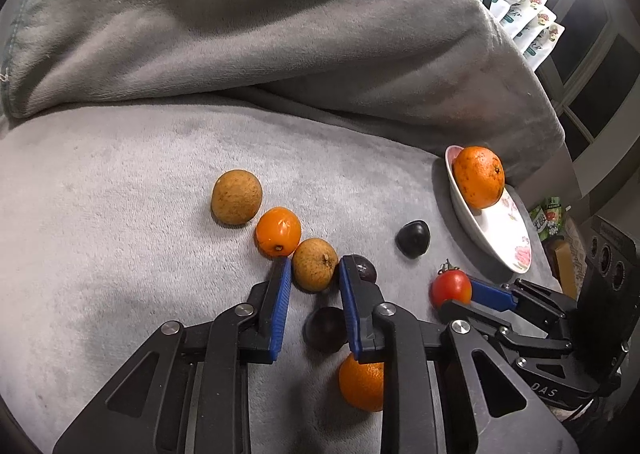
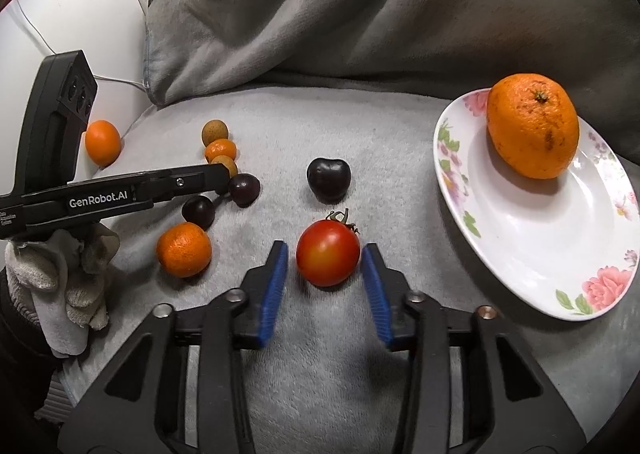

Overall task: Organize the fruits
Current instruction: 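Grasp the red tomato with the right gripper while the left gripper approaches a brown kiwi, then grasp the brown kiwi with the left gripper while the right gripper lifts the tomato, then carry kiwi and tomato to the plate and open both grippers to release them, then withdraw both grippers from the plate back toward the remaining fruits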

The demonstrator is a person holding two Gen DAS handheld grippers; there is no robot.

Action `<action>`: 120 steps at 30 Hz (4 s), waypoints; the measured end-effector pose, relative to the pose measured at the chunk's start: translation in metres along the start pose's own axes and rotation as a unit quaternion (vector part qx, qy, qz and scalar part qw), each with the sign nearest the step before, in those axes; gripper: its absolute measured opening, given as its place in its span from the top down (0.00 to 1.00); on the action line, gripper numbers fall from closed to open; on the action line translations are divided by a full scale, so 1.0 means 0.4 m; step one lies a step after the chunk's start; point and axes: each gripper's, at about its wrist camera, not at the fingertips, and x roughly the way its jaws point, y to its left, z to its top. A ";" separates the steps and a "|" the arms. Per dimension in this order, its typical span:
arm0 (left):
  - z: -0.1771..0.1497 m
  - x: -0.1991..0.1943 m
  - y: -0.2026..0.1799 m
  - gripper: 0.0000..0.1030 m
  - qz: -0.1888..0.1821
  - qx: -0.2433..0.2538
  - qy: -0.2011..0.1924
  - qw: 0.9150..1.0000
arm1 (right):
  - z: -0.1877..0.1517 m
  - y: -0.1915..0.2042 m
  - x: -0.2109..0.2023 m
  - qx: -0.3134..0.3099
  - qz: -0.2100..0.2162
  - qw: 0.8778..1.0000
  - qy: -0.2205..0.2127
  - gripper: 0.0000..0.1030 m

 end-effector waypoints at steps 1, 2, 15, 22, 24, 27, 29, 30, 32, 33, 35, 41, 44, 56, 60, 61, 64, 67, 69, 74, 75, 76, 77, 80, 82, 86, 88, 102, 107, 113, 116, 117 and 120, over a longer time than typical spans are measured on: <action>0.001 0.000 0.000 0.78 0.001 0.000 0.000 1.000 | 0.000 0.001 0.002 -0.001 0.000 1.000 0.001 0.63; 0.001 0.000 -0.002 0.78 0.001 0.000 0.000 1.000 | 0.000 0.001 0.003 -0.001 0.000 1.000 0.001 0.63; -0.001 -0.020 -0.008 0.78 0.001 -0.002 -0.010 1.000 | -0.006 -0.001 -0.009 0.003 0.001 1.000 -0.009 0.67; -0.006 -0.047 -0.024 0.78 0.000 0.001 -0.022 1.000 | -0.009 0.006 -0.035 -0.002 -0.002 1.000 -0.022 0.67; -0.005 -0.056 -0.031 0.78 -0.002 0.002 -0.026 1.000 | -0.010 0.005 -0.046 -0.002 -0.002 1.000 -0.027 0.67; -0.005 -0.069 -0.047 0.78 -0.006 0.004 -0.032 0.999 | -0.015 -0.001 -0.067 0.001 -0.004 0.999 -0.035 0.67; -0.004 -0.076 -0.058 0.78 -0.009 0.006 -0.035 0.999 | -0.020 -0.007 -0.085 0.006 -0.003 0.999 -0.043 0.67; -0.004 -0.078 -0.066 0.78 -0.011 0.007 -0.037 0.999 | -0.021 -0.010 -0.094 0.008 -0.005 0.999 -0.046 0.67; -0.003 -0.080 -0.081 0.78 -0.014 0.010 -0.040 0.999 | -0.027 -0.020 -0.118 0.011 -0.011 0.998 -0.055 0.67; -0.003 -0.081 -0.091 0.78 -0.017 0.013 -0.040 0.999 | -0.030 -0.024 -0.128 0.012 -0.013 0.998 -0.059 0.67; -0.003 -0.080 -0.111 0.78 -0.021 0.020 -0.042 0.999 | -0.037 -0.038 -0.151 0.017 -0.018 0.998 -0.066 0.67; -0.002 -0.076 -0.170 0.78 -0.036 0.035 -0.045 0.998 | -0.054 -0.088 -0.210 0.035 -0.037 0.995 -0.085 0.67; 0.000 -0.067 -0.210 0.78 -0.041 0.048 -0.046 0.997 | -0.058 -0.118 -0.232 0.045 -0.048 0.994 -0.091 0.67; -0.010 -0.008 -0.375 0.78 -0.027 0.128 -0.052 0.990 | -0.072 -0.231 -0.263 0.083 -0.074 0.989 -0.095 0.67; -0.020 0.022 -0.432 0.78 0.002 0.178 -0.059 0.982 | -0.073 -0.257 -0.263 0.089 -0.077 0.989 -0.092 0.67; -0.022 0.032 -0.445 0.78 0.007 0.188 -0.059 0.980 | -0.074 -0.263 -0.261 0.091 -0.078 0.989 -0.091 0.67; -0.024 0.054 -0.462 0.78 0.011 0.200 -0.055 0.978 | -0.072 -0.281 -0.256 0.095 -0.081 0.988 -0.088 0.67; -0.024 0.075 -0.476 0.78 0.017 0.209 -0.053 0.976 | -0.072 -0.298 -0.252 0.100 -0.085 0.987 -0.088 0.67; -0.025 0.086 -0.481 0.78 0.017 0.211 -0.049 0.976 | -0.072 -0.307 -0.249 0.101 -0.088 0.987 -0.086 0.67; -0.025 0.098 -0.487 0.78 0.014 0.211 -0.040 0.977 | -0.073 -0.328 -0.242 0.107 -0.094 0.986 -0.082 0.67; -0.024 0.099 -0.487 0.78 0.013 0.209 -0.039 0.977 | -0.073 -0.332 -0.241 0.108 -0.094 0.986 -0.081 0.67; -0.023 0.100 -0.486 0.78 0.011 0.207 -0.037 0.978 | -0.072 -0.336 -0.240 0.109 -0.094 0.986 -0.081 0.67; -0.021 0.101 -0.484 0.78 0.009 0.204 -0.034 0.978 | -0.071 -0.339 -0.239 0.110 -0.094 0.986 -0.081 0.67; -0.020 0.103 -0.485 0.78 0.007 0.203 -0.032 0.979 | -0.067 -0.344 -0.235 0.111 -0.095 0.986 -0.081 0.67; -0.020 0.103 -0.485 0.78 0.007 0.203 -0.032 0.979 | -0.065 -0.344 -0.232 0.110 -0.097 0.986 -0.080 0.67; -0.018 0.103 -0.485 0.78 0.008 0.200 -0.032 0.979 | -0.063 -0.341 -0.232 0.109 -0.099 0.986 -0.083 0.67; -0.018 0.104 -0.485 0.78 0.009 0.200 -0.032 0.979 | -0.062 -0.340 -0.232 0.109 -0.101 0.985 -0.084 0.67; -0.021 0.083 -0.486 0.43 0.003 0.207 -0.043 0.977 | -0.056 -0.347 -0.282 0.122 -0.116 0.978 -0.122 0.27; -0.022 0.078 -0.484 0.37 0.006 0.202 -0.046 0.978 | -0.055 -0.346 -0.292 0.124 -0.113 0.977 -0.129 0.19; -0.025 0.061 -0.476 0.37 0.005 0.197 -0.047 0.979 | -0.053 -0.338 -0.300 0.124 -0.111 0.977 -0.133 0.17; -0.030 0.042 -0.466 0.37 0.005 0.194 -0.053 0.980 | -0.054 -0.328 -0.304 0.124 -0.107 0.977 -0.133 0.17; -0.030 0.037 -0.463 0.37 0.003 0.196 -0.052 0.979 | -0.054 -0.324 -0.305 0.124 -0.107 0.978 -0.133 0.17; -0.031 0.013 -0.445 0.37 0.006 0.190 -0.059 0.980 | -0.055 -0.309 -0.308 0.121 -0.107 0.978 -0.132 0.17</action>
